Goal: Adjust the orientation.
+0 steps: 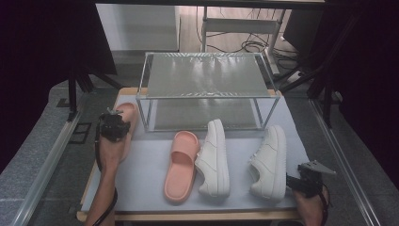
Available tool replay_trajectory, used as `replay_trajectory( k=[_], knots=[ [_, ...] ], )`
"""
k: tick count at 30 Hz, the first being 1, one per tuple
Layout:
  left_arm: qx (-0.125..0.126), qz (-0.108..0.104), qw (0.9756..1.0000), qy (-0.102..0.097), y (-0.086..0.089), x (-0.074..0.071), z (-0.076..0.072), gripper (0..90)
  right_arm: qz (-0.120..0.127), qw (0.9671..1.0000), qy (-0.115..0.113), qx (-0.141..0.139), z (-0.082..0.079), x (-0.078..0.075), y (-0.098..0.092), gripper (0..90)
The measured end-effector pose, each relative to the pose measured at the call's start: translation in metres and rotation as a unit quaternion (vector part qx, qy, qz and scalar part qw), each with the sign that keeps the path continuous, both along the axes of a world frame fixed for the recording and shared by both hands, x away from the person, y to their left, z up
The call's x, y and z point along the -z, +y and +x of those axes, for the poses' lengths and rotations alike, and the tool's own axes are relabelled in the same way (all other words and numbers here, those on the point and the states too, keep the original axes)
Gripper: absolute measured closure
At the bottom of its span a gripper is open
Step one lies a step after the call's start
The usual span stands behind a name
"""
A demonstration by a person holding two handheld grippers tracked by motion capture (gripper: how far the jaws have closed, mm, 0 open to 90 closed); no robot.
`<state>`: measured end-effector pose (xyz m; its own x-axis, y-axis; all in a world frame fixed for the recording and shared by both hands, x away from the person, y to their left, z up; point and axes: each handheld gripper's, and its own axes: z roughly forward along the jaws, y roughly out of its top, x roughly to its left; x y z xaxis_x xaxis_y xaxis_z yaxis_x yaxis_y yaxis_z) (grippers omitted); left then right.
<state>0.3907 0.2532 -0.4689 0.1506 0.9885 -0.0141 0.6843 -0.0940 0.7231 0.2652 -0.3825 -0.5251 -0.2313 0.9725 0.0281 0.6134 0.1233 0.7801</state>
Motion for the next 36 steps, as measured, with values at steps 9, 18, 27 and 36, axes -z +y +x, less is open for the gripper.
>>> replay_trajectory(
  k=[9,18,27,36],
  knots=[
    [0.027,0.012,0.9996,0.002,0.005,-0.01,-0.025,84.3,0.0,1.0,0.0,0.0,0.0,0.0,0.0,20.1],
    [0.057,0.013,0.9983,0.008,0.009,-0.012,-0.067,84.2,0.0,1.0,0.0,0.0,0.0,0.0,0.0,20.2],
    [0.086,0.011,0.9962,0.006,0.003,-0.013,-0.103,84.0,-0.001,1.0,0.0,0.001,0.0,0.0,0.0,20.4],
    [0.129,0.012,0.9915,0.01,-0.017,-0.015,-0.126,83.7,-0.002,1.0,0.0,0.001,0.0,0.0,0.001,20.5]
  ],
)
